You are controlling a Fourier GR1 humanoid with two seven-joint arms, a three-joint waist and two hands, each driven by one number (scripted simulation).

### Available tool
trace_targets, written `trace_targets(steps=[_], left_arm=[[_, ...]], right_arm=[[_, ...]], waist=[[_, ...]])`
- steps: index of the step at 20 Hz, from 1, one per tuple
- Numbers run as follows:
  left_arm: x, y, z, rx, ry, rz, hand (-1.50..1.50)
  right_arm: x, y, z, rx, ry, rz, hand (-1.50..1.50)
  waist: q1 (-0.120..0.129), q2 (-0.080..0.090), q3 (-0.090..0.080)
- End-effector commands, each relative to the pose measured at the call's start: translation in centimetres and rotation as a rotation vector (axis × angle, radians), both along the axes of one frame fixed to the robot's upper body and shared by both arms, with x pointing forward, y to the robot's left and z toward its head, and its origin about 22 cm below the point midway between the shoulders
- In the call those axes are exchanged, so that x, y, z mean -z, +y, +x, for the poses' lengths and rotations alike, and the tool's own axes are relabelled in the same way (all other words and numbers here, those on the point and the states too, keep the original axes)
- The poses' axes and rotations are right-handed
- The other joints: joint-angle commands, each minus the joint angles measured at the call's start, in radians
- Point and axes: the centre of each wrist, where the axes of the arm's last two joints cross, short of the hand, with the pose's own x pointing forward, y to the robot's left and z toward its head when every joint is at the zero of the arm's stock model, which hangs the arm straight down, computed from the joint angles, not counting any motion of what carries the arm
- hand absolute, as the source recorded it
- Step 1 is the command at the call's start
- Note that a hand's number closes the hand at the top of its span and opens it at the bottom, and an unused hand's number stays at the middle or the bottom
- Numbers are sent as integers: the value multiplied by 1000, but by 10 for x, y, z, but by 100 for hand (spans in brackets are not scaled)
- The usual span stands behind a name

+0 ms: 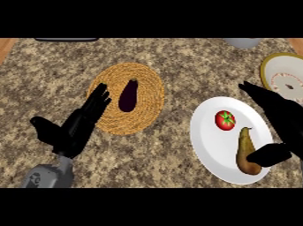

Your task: Pick the tomato from the plate and place it in the bowl

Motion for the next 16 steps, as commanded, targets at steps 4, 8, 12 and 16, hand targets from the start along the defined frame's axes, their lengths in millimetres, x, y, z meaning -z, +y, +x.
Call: trace_targets(steps=[4, 8, 12, 16], left_arm=[[-8, 11, 7, -16, 15, 18, 0], [-5, 7, -10, -2, 3, 8, 0], [10, -2, 9, -15, -5, 2, 0], [-9, -3, -16, -23, 6, -6, 0]], right_arm=[[-1, 46, 27, 91, 183, -82, -150], [-3, 53, 35, 150, 241, -134, -150], [26, 47, 39, 160, 302, -180, -150], [35, 40, 47, 189, 353, -211, -150]], waist=[[2, 2, 2], [0, 0, 3], [-8, 2, 3], [-3, 0, 3]])
